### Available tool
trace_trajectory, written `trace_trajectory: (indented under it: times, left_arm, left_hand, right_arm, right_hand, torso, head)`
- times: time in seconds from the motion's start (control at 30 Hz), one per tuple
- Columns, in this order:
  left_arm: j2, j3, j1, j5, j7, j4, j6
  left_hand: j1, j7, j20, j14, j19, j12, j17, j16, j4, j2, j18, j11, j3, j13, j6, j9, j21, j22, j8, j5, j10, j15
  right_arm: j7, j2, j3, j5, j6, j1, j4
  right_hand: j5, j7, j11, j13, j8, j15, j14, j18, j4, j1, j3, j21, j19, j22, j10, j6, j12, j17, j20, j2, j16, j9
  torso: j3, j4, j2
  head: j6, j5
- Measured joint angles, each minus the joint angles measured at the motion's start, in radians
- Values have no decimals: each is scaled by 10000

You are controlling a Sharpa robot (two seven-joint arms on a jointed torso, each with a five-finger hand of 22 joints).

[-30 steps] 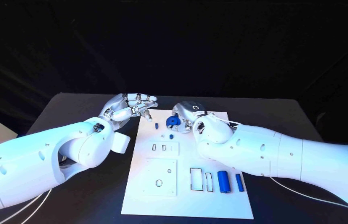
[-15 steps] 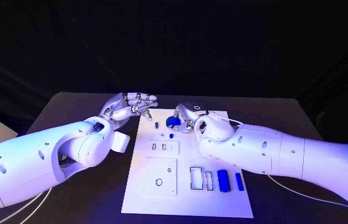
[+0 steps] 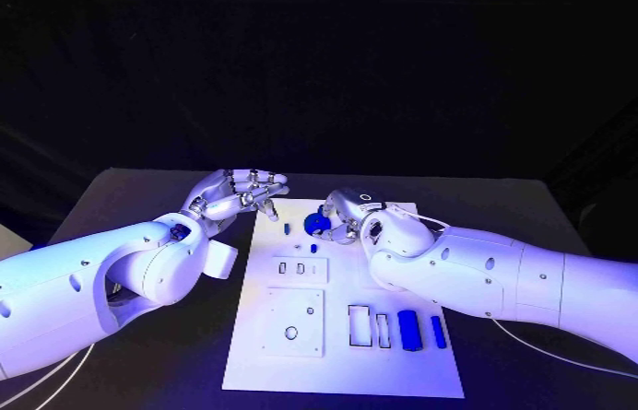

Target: Assemble the parts on the task board

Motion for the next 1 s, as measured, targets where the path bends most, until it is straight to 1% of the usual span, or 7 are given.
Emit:
trace_trajectory:
  times: [0.2, 0.4, 0.6, 0.67, 0.77, 0.83, 1.0]
  left_arm:
    - [-27, 0, 0, 0, -1, 3, 0]
    - [-60, 0, 0, 0, -1, 12, 0]
    - [-91, 0, 0, 0, -1, 14, 2]
    - [-97, 0, 0, 0, -1, 9, 3]
    - [-109, 0, 0, 0, 0, -8, 3]
    - [-115, 0, -1, 0, 1, -11, 4]
    - [-115, -1, -1, 0, 7, -37, 8]
  left_hand:
    - [0, 0, 0, 0, 0, 0, 0, 0, 0, 0, 0, 0, 0, 0, 0, -1, 0, -1, 0, 0, 0, 0]
    - [0, 0, 0, 0, 0, 0, 0, 0, 0, 0, 0, 0, 0, 0, 0, -2, 0, -2, 0, 0, 0, 0]
    - [0, 0, 21, -6, -20, 0, -3, 0, -18, 0, 0, 0, 17, 0, 0, -3, 19, 0, 0, 0, 0, -6]
    - [0, 0, 37, -31, -36, 0, -9, 0, -43, 0, 0, 0, 42, 0, 0, -3, 40, 11, 0, 0, 0, -30]
    - [0, 0, 37, -39, -36, 0, -9, 0, -43, 0, 0, 0, 42, 0, 0, -3, 40, 11, 0, 0, 0, -37]
    - [0, 0, 37, -40, -36, 0, -9, 0, -43, 0, 0, 0, 42, 0, 0, -3, 40, 11, 0, 0, 0, -37]
    - [0, 0, 37, -40, -36, 0, -9, -1, -43, 0, 0, 0, 42, 0, 0, -4, 40, 11, 0, 0, 0, -37]
  right_arm:
    - [14, -199, -1, 45, 29, -6, 214]
    - [18, -723, -24, 139, -3, -44, 675]
    - [303, -1815, 40, 465, -677, 4, 1549]
    - [570, -2202, 80, 719, -927, 76, 1816]
    - [1250, -2938, 180, 1261, -1168, 187, 2379]
    - [1796, -3411, 229, 1657, -1241, 235, 2676]
    - [2933, -4256, 278, 2528, -1188, 295, 2939]
  right_hand:
    - [0, 1, 0, -1, -3, 0, 0, 0, 0, 41, 0, 0, 0, -1, 0, 32, -1, 0, 0, 40, 0, -11]
    - [0, -14, 0, -1, 1, 0, 0, 0, 27, 0, 27, 0, 0, -2, 0, 55, -3, -1, 0, 80, 0, 14]
    - [0, -14, 0, -2, 1, 0, 0, 0, -11, 19, 132, 0, 0, -3, 0, 54, 61, -1, 0, 99, -1, -7]
    - [0, 6, 0, -2, 1, 0, 0, 0, -16, 116, 210, 0, 0, -3, 0, 33, 54, -1, 0, 151, -1, -44]
    - [136, 78, 0, -2, -60, 0, 0, 1, -93, 685, 537, 0, 0, -3, 0, -40, -101, -2, 0, 145, -1, -106]
    - [167, 78, 0, -2, -60, 0, 0, 0, -141, 884, 663, 0, 0, -4, 0, -40, -101, 3, 0, 66, -1, -121]
    - [-390, 78, 0, -3, -60, 0, 0, 0, -249, 1445, 827, 0, 0, -4, 0, -41, -101, 7, -1, -144, 22, -172]
  torso:
    - [2, 7, 1]
    - [1, -5, 1]
    - [-3, -28, -19]
    - [-3, -35, -32]
    - [4, -51, -50]
    - [17, -64, -62]
    - [51, -110, -93]
  head:
    - [-19, -3]
    - [-35, 20]
    - [-34, 39]
    - [-21, 40]
    - [-10, 40]
    - [-9, 27]
    - [-8, 12]
